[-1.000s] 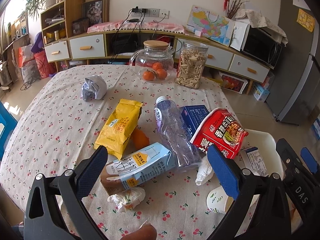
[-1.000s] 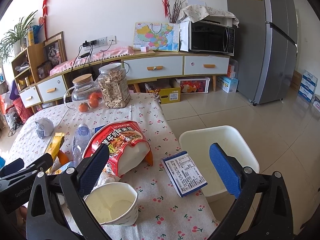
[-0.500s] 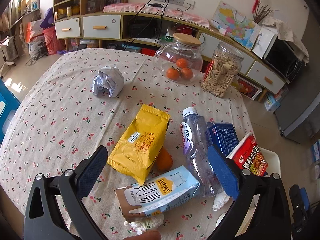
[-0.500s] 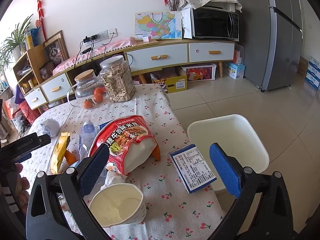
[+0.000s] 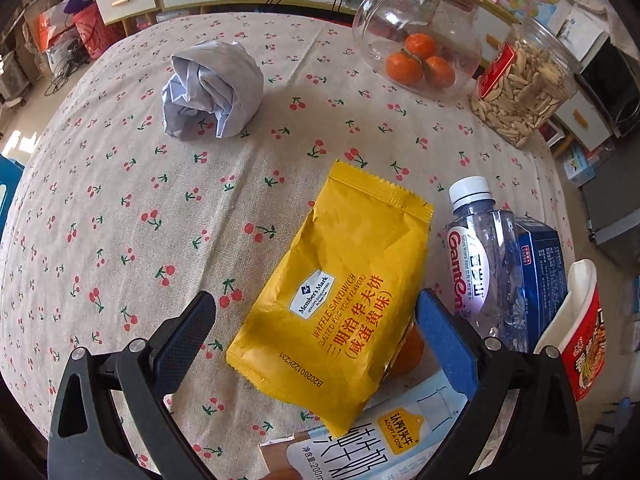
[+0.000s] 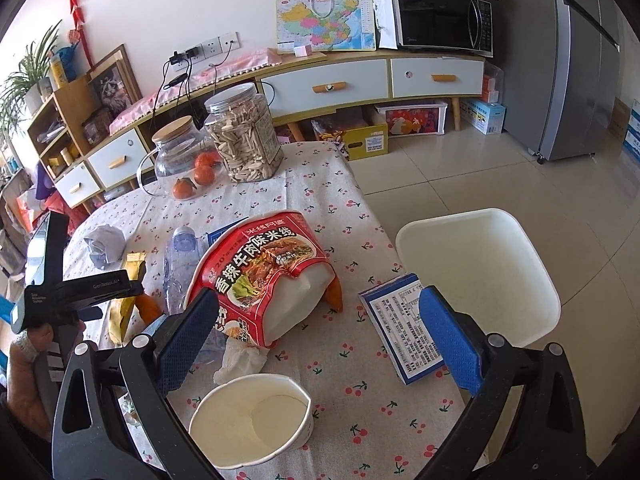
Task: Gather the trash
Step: 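Reach the left gripper to the yellow snack bag and close on it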
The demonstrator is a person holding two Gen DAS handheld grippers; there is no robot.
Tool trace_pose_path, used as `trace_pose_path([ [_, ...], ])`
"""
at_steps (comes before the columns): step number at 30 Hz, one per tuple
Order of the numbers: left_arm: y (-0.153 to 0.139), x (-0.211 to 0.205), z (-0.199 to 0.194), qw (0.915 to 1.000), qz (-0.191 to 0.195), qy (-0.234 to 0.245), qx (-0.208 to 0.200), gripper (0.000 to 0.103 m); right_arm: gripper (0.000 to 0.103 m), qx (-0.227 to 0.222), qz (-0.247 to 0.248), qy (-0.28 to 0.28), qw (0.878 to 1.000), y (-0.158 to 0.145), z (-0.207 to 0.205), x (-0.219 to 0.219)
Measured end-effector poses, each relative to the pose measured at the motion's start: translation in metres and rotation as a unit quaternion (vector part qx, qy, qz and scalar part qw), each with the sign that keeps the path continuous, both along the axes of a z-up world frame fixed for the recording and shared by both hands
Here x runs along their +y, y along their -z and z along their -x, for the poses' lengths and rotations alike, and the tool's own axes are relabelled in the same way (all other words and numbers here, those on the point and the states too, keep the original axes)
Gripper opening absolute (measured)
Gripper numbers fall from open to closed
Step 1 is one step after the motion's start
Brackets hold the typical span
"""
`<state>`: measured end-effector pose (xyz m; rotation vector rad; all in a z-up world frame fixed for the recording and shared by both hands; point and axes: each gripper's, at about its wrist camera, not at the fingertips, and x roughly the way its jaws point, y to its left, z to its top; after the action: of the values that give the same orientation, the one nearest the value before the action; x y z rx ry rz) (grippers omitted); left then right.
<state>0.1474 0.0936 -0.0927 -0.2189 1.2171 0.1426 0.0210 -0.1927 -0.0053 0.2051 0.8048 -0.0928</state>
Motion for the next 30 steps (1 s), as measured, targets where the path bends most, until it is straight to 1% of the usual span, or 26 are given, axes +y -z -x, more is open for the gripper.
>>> trace_pose_path([
  [1,0.001,0.000,0.001,0.9999,-0.010,-0.003,-0.001,0.094,0.096,0.002,0.002,-0.002,1.000,0.001,-0.001,0.001],
  [2,0.000,0.001,0.002,0.9999,-0.014,-0.004,-0.002,0.079,0.096,0.004,0.003,-0.003,1.000,0.002,-0.001,0.002],
  [3,0.000,0.001,0.003,0.9999,-0.012,-0.002,-0.002,0.071,0.096,0.006,0.005,-0.004,1.000,0.002,-0.002,0.002],
  [4,-0.002,0.002,0.004,1.0000,-0.006,0.001,-0.003,0.067,0.096,0.006,0.005,-0.005,1.000,0.002,-0.001,0.002],
  [5,-0.004,0.002,0.006,1.0000,-0.002,0.006,-0.008,0.051,0.096,0.006,0.006,-0.007,1.000,0.002,-0.001,0.003],
  [7,-0.009,-0.001,0.010,0.9998,-0.001,0.017,-0.012,0.031,0.096,0.007,0.005,-0.013,1.000,0.002,0.000,0.004],
  [8,-0.011,-0.002,0.013,0.9997,0.001,0.021,-0.015,0.023,0.096,0.007,0.004,-0.018,1.000,0.002,0.000,0.005],
  [9,-0.013,-0.002,0.015,0.9995,0.002,0.025,-0.018,0.019,0.096,0.007,0.003,-0.023,1.000,0.002,0.001,0.007],
  [13,-0.027,-0.003,0.023,0.9985,-0.005,0.035,-0.041,0.008,0.096,0.009,-0.005,-0.065,0.998,0.001,0.003,0.024],
  [17,-0.048,0.006,0.034,0.9966,-0.002,0.035,-0.074,0.004,0.096,0.030,-0.028,-0.115,0.993,0.001,0.004,0.053],
  [19,-0.061,0.011,0.040,0.9948,-0.006,0.036,-0.095,0.004,0.096,0.053,-0.037,-0.136,0.989,0.004,0.004,0.073],
  [21,-0.074,0.015,0.046,0.9922,-0.017,0.037,-0.117,0.004,0.096,0.078,-0.043,-0.151,0.985,0.009,0.006,0.094],
  [23,-0.084,0.020,0.052,0.9899,-0.025,0.041,-0.134,0.004,0.095,0.097,-0.048,-0.159,0.981,0.014,0.008,0.116],
  [25,-0.089,0.022,0.054,0.9889,-0.021,0.060,-0.134,0.004,0.094,0.121,-0.064,-0.155,0.978,0.021,0.006,0.133],
  [26,-0.088,0.022,0.053,0.9892,-0.019,0.073,-0.126,0.005,0.094,0.133,-0.074,-0.152,0.977,0.026,0.005,0.141],
  [27,-0.086,0.023,0.053,0.9898,-0.018,0.075,-0.120,0.005,0.094,0.139,-0.080,-0.151,0.976,0.028,0.005,0.148],
  [28,-0.082,0.026,0.052,0.9911,-0.017,0.071,-0.112,0.009,0.094,0.141,-0.085,-0.149,0.975,0.030,0.007,0.153],
  [30,-0.069,0.031,0.044,0.9943,-0.007,0.069,-0.081,0.042,0.094,0.147,-0.087,-0.140,0.975,0.034,0.010,0.159],
])
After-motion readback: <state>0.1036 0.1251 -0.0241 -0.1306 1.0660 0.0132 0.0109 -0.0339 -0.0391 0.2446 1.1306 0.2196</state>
